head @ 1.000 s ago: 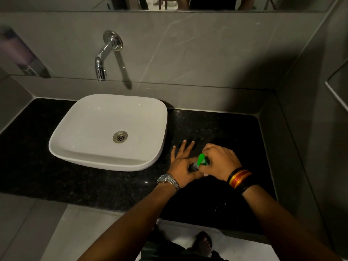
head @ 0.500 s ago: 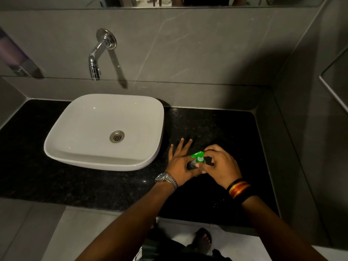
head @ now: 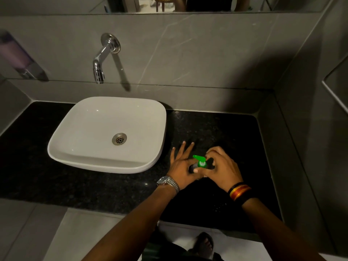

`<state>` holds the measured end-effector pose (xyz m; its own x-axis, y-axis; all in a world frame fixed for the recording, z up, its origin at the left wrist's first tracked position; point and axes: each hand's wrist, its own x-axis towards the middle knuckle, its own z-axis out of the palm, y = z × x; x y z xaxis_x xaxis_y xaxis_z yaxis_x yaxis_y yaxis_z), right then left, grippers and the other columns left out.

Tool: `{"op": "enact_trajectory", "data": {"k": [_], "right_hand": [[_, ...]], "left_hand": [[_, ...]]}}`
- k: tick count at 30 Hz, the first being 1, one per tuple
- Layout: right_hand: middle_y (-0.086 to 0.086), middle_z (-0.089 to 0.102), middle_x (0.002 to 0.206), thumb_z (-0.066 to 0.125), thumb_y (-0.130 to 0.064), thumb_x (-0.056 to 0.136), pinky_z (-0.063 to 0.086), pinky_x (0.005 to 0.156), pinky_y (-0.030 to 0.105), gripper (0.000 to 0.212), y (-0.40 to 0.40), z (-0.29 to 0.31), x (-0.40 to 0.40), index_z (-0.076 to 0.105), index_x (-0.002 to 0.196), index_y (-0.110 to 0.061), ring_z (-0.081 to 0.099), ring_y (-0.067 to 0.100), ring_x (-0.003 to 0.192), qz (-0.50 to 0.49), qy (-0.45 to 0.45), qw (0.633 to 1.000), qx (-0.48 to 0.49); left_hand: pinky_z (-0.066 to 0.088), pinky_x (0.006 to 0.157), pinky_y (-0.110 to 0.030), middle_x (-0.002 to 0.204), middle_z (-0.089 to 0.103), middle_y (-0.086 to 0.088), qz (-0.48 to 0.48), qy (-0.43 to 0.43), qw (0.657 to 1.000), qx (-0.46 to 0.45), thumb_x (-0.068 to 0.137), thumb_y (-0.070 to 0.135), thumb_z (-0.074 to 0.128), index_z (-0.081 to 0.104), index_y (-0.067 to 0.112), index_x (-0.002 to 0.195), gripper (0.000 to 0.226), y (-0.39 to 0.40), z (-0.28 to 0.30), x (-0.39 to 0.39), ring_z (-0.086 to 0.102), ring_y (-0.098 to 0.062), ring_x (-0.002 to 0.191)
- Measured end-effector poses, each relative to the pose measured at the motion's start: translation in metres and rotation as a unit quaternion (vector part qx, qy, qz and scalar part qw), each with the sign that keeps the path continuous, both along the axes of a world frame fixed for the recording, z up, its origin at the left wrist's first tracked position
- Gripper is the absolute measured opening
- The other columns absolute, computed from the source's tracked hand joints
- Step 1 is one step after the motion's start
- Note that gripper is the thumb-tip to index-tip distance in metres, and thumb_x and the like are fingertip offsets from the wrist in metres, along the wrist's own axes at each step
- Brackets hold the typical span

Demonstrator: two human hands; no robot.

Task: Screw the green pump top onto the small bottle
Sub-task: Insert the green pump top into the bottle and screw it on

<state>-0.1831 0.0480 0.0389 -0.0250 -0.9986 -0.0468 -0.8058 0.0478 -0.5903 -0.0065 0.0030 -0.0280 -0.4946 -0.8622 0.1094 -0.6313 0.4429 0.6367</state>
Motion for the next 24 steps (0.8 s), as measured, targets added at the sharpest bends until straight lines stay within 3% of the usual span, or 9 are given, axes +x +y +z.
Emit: {"op": "enact_trajectory", "data": {"k": [2,5,10,12,15,18,20,22,24], "right_hand": [[-0.015,0.046,0.129,0.082,-0.046,0.072,0.052,0.079,0.024,0.053,0.003,-0.001,-0.001,0.066,0.117,-0.025,0.058,0.008,0.095,0.003,-0.073,0.997,0.005],[-0.008,0.049,0.135,0.079,-0.032,0.08,0.045,0.092,0.024,0.033,0.004,-0.003,-0.007,0.073,0.11,-0.02,0.054,0.011,0.118,0.016,-0.084,0.996,-0.004],[-0.005,0.059,0.103,0.083,-0.055,0.062,0.043,0.083,0.031,0.041,-0.003,-0.008,0.002,0.062,0.078,-0.024,0.057,0.016,0.101,-0.059,-0.018,0.997,-0.04],[-0.005,0.058,0.115,0.081,-0.058,0.064,0.04,0.089,0.031,0.046,-0.001,-0.009,0.003,0.066,0.09,-0.024,0.053,0.014,0.108,-0.057,-0.029,0.998,-0.028],[-0.001,0.052,0.14,0.079,-0.037,0.078,0.036,0.106,0.031,0.041,0.004,-0.011,-0.003,0.071,0.113,-0.019,0.047,0.018,0.128,0.001,-0.076,0.997,-0.021],[-0.002,0.061,0.127,0.082,-0.035,0.074,0.037,0.097,0.025,0.029,0.004,-0.014,-0.004,0.075,0.097,-0.019,0.054,0.018,0.118,-0.009,-0.056,0.997,-0.049],[-0.003,0.063,0.111,0.085,-0.05,0.064,0.044,0.089,0.028,0.041,-0.001,-0.015,0.0,0.071,0.088,-0.019,0.057,0.015,0.106,-0.058,-0.029,0.997,-0.045],[-0.002,0.061,0.109,0.084,-0.058,0.059,0.048,0.088,0.031,0.058,-0.003,-0.016,0.002,0.069,0.097,-0.018,0.056,0.014,0.103,-0.072,-0.036,0.996,-0.03],[-0.007,0.056,0.124,0.085,-0.051,0.064,0.045,0.098,0.028,0.06,0.001,-0.015,0.0,0.068,0.114,-0.022,0.052,0.008,0.114,-0.041,-0.099,0.994,-0.011]], "left_hand": [[-0.009,0.122,-0.055,0.167,0.023,-0.002,0.002,-0.004,1.0,-0.001,0.071,0.067,0.056,0.076,0.027,0.11,0.059,0.0,0.001,0.0,-0.002,-0.02,0.156],[-0.012,0.122,-0.054,0.168,0.021,-0.001,0.004,-0.013,1.0,0.011,0.072,0.073,0.056,0.071,0.035,0.118,0.062,0.0,0.003,-0.001,-0.003,-0.022,0.157],[-0.012,0.122,-0.052,0.169,0.018,0.0,0.002,-0.01,1.0,0.011,0.073,0.069,0.059,0.066,0.044,0.125,0.059,0.0,-0.001,0.0,-0.008,-0.015,0.155],[-0.012,0.122,-0.052,0.169,0.018,0.0,0.001,-0.015,1.0,0.005,0.072,0.067,0.058,0.067,0.043,0.125,0.058,-0.001,-0.001,0.0,-0.008,-0.015,0.155],[-0.013,0.121,-0.051,0.169,0.019,-0.001,0.003,-0.017,1.0,0.004,0.073,0.07,0.056,0.066,0.042,0.127,0.061,0.0,0.003,-0.001,-0.006,-0.019,0.156],[-0.014,0.121,-0.05,0.169,0.018,0.0,0.005,-0.01,1.0,0.005,0.074,0.072,0.057,0.065,0.044,0.127,0.06,0.001,0.001,-0.001,-0.005,-0.021,0.157],[-0.014,0.121,-0.049,0.169,0.018,0.0,0.006,-0.006,1.0,0.003,0.074,0.069,0.059,0.067,0.043,0.124,0.057,0.001,0.0,0.0,-0.006,-0.019,0.157],[-0.016,0.121,-0.046,0.168,0.019,0.0,0.004,-0.009,1.0,-0.005,0.073,0.065,0.059,0.068,0.041,0.124,0.058,0.0,-0.001,0.0,-0.007,-0.017,0.156],[-0.016,0.121,-0.046,0.168,0.019,0.0,0.0,-0.013,1.0,-0.011,0.073,0.063,0.059,0.068,0.04,0.125,0.058,-0.001,-0.001,0.0,-0.007,-0.017,0.156]]}}
